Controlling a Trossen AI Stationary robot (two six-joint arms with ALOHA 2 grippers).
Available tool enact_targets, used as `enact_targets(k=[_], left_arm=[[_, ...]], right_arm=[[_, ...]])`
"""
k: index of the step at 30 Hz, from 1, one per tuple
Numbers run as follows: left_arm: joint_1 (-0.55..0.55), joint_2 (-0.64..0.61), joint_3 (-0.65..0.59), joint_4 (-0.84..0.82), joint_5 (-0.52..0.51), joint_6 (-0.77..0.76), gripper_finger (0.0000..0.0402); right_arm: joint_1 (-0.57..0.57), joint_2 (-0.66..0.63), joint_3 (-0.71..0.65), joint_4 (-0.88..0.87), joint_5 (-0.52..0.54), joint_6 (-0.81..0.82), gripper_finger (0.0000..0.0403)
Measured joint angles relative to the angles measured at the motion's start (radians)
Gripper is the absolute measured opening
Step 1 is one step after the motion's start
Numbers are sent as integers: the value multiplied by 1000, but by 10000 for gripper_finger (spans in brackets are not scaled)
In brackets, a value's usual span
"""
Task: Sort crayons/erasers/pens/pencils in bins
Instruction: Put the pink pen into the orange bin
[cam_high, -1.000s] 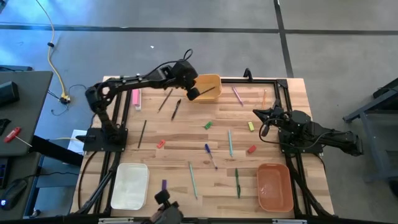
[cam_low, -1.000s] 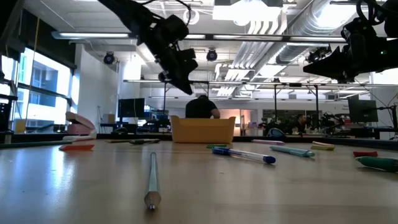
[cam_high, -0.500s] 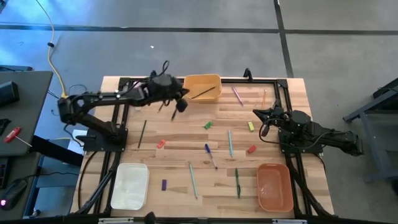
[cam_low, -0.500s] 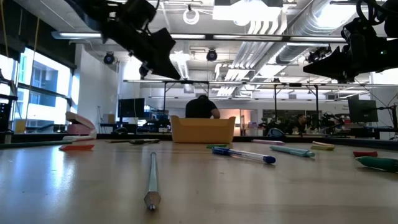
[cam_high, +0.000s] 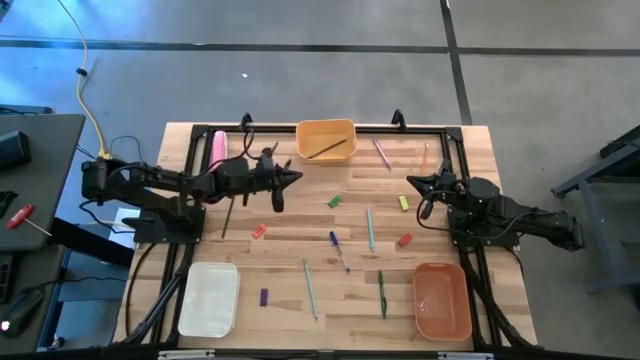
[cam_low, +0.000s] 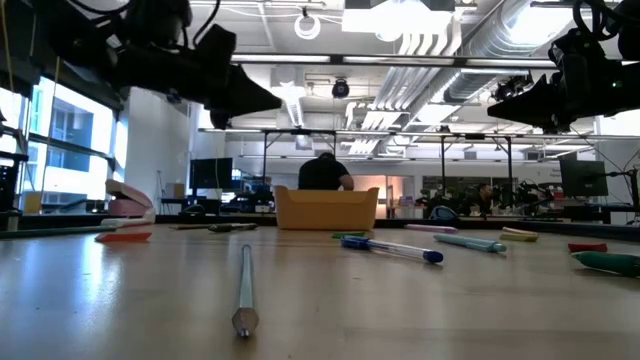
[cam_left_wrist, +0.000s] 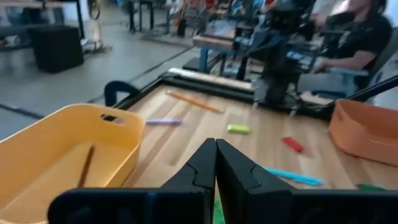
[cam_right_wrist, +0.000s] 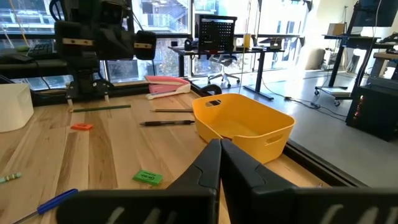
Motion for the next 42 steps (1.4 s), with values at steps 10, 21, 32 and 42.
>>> enact_targets(k=[10,21,32,42], left_arm=[[-71,0,-187,261,32,-97,0],[-183,1,-231,340,-41,-65,0],[-183,1,-228,355,-84,-78,0],[-110,1,-227,352,-89,-89,0]], right_arm=[[0,0,-1,10,0,0,0],[-5,5,-2,236,7,26,0],[-11,137,-1,278,43,152,0],[-26,509,158,99,159,287,0]])
